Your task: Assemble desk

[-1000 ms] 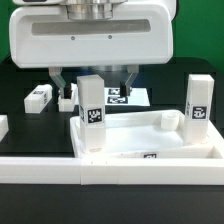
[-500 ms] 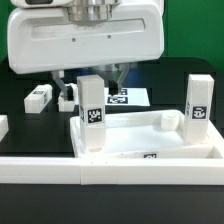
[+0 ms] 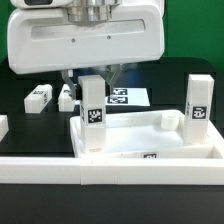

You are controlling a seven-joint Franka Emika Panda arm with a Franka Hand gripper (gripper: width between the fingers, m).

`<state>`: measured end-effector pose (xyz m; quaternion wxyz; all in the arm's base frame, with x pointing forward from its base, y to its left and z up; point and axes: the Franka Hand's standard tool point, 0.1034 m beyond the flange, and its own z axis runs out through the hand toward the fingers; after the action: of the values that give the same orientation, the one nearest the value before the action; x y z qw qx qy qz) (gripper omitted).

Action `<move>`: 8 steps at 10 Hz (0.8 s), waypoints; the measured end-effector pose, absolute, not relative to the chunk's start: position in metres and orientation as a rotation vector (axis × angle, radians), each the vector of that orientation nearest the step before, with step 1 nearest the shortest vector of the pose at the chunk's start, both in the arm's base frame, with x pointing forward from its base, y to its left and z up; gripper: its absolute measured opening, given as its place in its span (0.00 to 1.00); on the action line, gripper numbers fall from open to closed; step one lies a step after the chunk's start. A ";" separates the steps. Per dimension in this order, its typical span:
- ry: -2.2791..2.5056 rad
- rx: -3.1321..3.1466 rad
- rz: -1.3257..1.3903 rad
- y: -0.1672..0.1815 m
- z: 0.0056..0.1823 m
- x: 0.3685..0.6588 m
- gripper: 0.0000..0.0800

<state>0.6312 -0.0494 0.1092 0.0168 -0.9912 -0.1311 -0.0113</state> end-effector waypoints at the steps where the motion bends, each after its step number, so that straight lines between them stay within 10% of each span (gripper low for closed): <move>1: -0.208 -3.098 -0.032 -0.049 0.109 0.631 0.36; 8: 1.051 -2.913 -0.036 -0.048 0.108 0.632 0.36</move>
Offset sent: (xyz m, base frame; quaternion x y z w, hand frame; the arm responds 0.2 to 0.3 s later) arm -0.0072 -0.0024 -0.0064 0.0009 -0.0068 0.2912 0.9567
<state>0.6319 -0.0480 0.1076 0.0222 -0.9404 0.3391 -0.0115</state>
